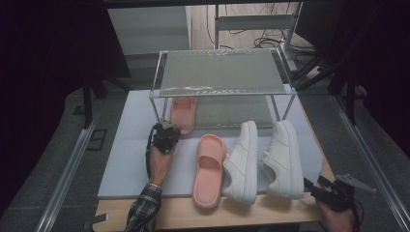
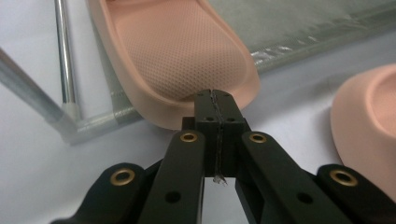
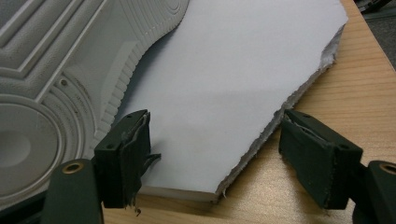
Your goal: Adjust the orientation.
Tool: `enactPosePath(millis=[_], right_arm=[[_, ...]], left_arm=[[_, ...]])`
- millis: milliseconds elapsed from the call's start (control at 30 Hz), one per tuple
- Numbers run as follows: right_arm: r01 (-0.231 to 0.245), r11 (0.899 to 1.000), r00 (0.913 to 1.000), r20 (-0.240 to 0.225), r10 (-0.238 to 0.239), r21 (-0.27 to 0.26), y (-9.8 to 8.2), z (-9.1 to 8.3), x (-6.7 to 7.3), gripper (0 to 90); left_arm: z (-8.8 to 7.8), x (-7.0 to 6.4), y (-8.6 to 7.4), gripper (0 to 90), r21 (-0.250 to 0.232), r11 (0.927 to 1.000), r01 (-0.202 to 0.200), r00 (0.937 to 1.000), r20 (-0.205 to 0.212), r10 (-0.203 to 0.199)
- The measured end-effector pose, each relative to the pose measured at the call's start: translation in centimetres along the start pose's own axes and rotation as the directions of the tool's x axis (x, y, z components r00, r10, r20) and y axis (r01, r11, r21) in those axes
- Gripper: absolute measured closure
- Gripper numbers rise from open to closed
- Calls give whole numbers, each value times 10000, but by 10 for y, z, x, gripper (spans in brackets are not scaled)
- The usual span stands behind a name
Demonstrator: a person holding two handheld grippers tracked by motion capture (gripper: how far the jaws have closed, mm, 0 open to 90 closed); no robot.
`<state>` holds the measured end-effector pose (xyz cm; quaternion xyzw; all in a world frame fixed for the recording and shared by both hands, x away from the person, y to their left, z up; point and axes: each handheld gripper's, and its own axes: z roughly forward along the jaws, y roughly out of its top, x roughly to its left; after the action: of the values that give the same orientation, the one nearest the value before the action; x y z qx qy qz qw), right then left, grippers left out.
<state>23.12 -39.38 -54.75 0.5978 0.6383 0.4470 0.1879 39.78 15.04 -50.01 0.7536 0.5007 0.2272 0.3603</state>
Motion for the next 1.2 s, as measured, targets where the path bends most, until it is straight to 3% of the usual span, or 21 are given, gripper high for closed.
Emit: enactPosePath(millis=[333,567,700,900,1133,1200], right_arm=[[6,10000,10000,-10,-6,3,0,0,0,254],[8,10000,10000,-25,-8,5,0,0,0,253],[10,10000,10000,-46,-10,1,0,0,0,254],[4,10000,10000,-68,-4,-6,0,0,0,254],[22,10000,10000,-58,-22,-3,0,0,0,254],[20,10000,10000,-59,-20,-2,0,0,0,254]], left_arm=[[15,5,10,899,48,9999,117,9992,-392,-115],[25,8,16,898,173,9998,-4,9982,-599,14],[26,8,14,898,84,9998,187,9982,-566,-182],[15,3,9,897,-17,9997,262,9995,-172,-263],[0,-8,-1,890,195,9989,-436,9986,316,429],[-5,-9,-4,891,169,9990,-424,9981,455,416]])
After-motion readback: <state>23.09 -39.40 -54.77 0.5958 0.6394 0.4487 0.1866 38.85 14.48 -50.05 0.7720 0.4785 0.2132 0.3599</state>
